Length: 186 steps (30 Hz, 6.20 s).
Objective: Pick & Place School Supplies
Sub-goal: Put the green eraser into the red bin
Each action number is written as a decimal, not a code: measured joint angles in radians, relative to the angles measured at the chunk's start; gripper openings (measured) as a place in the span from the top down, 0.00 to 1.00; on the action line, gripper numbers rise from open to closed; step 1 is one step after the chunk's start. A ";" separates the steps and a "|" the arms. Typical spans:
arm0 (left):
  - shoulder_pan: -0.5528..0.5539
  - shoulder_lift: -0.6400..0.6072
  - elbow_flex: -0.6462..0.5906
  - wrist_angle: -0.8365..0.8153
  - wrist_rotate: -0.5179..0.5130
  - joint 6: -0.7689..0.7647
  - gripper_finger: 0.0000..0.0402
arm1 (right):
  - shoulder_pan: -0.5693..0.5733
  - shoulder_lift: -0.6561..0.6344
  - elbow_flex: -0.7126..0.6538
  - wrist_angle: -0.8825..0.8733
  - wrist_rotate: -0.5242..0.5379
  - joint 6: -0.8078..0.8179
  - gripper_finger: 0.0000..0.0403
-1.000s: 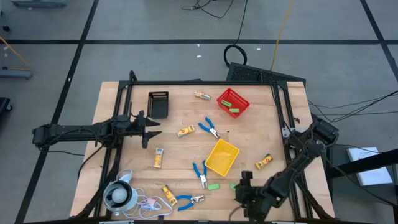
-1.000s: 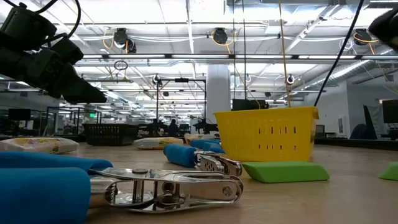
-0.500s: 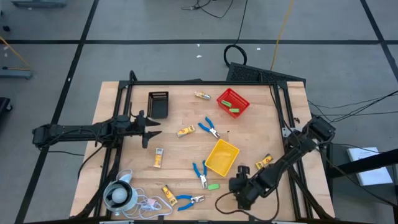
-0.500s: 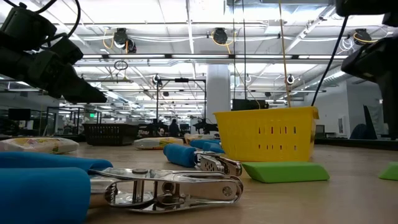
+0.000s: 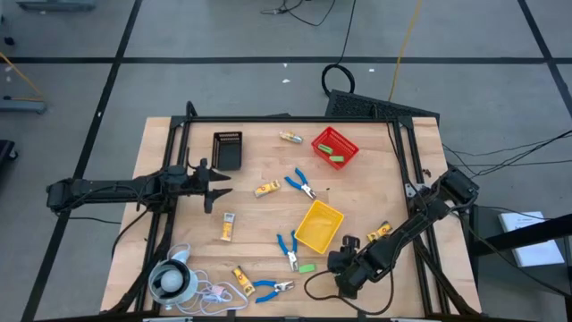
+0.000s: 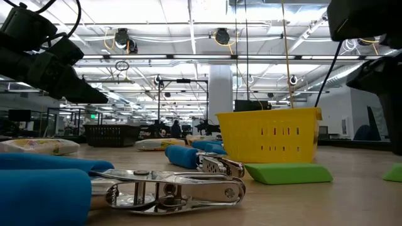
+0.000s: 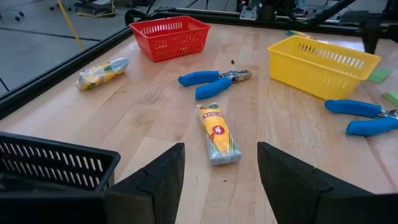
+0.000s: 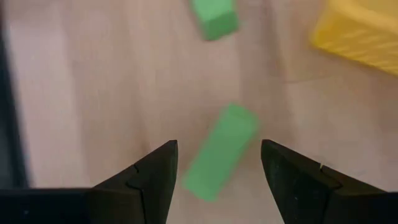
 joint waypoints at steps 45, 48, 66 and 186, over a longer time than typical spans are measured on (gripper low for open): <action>0.000 0.000 0.000 -0.022 0.000 -0.008 0.49 | 0.188 0.086 -0.003 0.259 0.167 0.023 0.86; 0.000 0.000 0.000 -0.021 0.000 -0.009 0.49 | 0.189 0.081 -0.002 0.282 0.281 -0.022 0.86; 0.000 0.000 0.000 0.007 0.001 -0.007 0.49 | 0.102 -0.006 -0.233 1.038 1.001 -0.958 0.86; 0.000 0.000 0.000 -0.044 -0.003 -0.081 0.49 | -0.081 0.092 0.013 0.368 0.065 -0.615 0.40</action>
